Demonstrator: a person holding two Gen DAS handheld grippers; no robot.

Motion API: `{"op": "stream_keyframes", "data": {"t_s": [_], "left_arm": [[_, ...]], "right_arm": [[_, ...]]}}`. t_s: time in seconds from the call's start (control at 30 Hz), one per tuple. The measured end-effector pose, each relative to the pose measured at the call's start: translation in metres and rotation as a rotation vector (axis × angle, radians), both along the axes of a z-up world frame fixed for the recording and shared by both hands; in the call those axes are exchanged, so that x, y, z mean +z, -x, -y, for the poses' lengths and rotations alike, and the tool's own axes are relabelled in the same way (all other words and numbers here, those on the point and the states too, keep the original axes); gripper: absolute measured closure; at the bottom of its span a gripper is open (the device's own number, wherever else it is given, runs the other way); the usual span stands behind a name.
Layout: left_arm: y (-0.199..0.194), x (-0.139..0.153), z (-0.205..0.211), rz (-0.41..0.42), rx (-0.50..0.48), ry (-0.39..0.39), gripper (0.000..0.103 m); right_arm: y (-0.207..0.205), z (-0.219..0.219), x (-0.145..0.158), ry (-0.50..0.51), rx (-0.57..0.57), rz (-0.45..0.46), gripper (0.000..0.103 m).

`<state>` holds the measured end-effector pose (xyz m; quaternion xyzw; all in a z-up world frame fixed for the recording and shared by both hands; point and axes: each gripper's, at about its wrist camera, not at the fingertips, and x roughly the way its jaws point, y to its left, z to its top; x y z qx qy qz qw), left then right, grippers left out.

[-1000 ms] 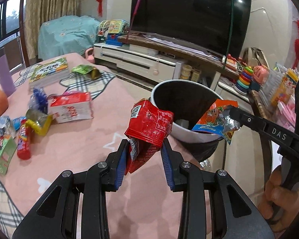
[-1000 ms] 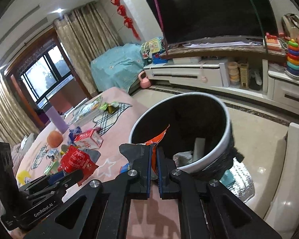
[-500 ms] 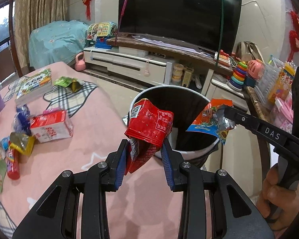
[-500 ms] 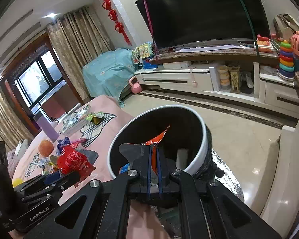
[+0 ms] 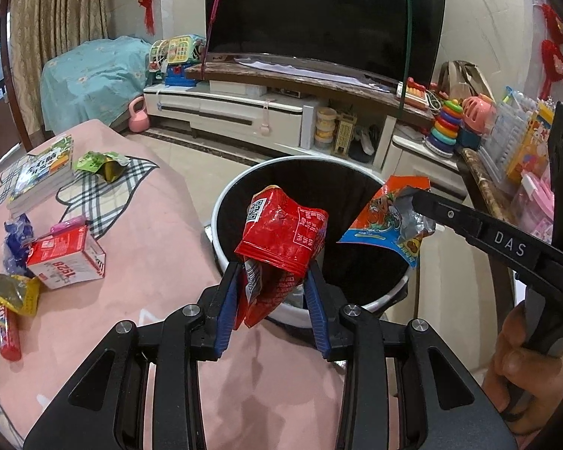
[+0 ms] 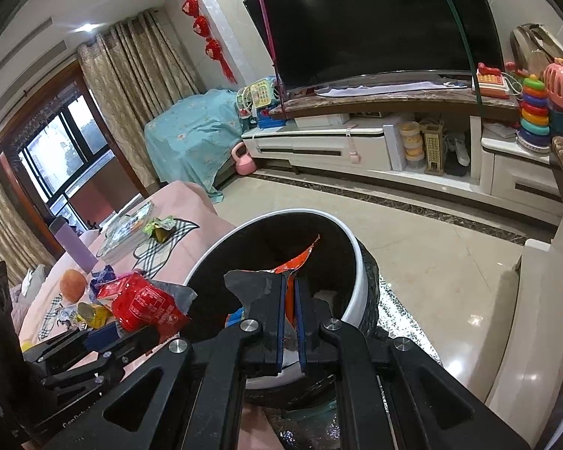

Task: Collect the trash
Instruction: 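Carry both bags over the bin and open both tools to drop them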

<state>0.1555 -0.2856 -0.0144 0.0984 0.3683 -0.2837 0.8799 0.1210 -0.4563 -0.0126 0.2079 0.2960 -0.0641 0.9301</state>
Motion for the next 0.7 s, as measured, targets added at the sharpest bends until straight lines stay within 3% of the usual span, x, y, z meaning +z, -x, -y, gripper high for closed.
{"op": "stream_keyframes", "data": {"t_s": [0.2, 0.33, 0.4, 0.43, 0.57, 0.7], "left_arm": [[-0.008, -0.003, 0.006, -0.023, -0.002, -0.003, 0.063], [-0.007, -0.003, 0.005, -0.015, -0.002, -0.008, 0.046], [-0.006, -0.003, 0.003, -0.009, 0.0, -0.008, 0.043], [-0.006, -0.003, 0.001, -0.008, 0.003, -0.007, 0.041], [-0.006, -0.004, -0.008, -0.016, 0.021, 0.005, 0.037], [-0.005, -0.004, -0.019, -0.02, 0.042, 0.018, 0.037]], "right_arm": [[-0.005, 0.0, -0.002, -0.001, 0.003, -0.014, 0.098], [-0.009, 0.002, -0.004, -0.005, 0.008, -0.021, 0.093], [-0.01, 0.001, -0.006, -0.003, 0.008, -0.03, 0.091], [-0.01, 0.001, -0.006, -0.006, 0.01, -0.033, 0.088], [-0.009, 0.0, -0.006, -0.014, 0.015, -0.024, 0.056], [-0.007, -0.004, -0.005, -0.022, 0.023, -0.022, 0.054]]}}
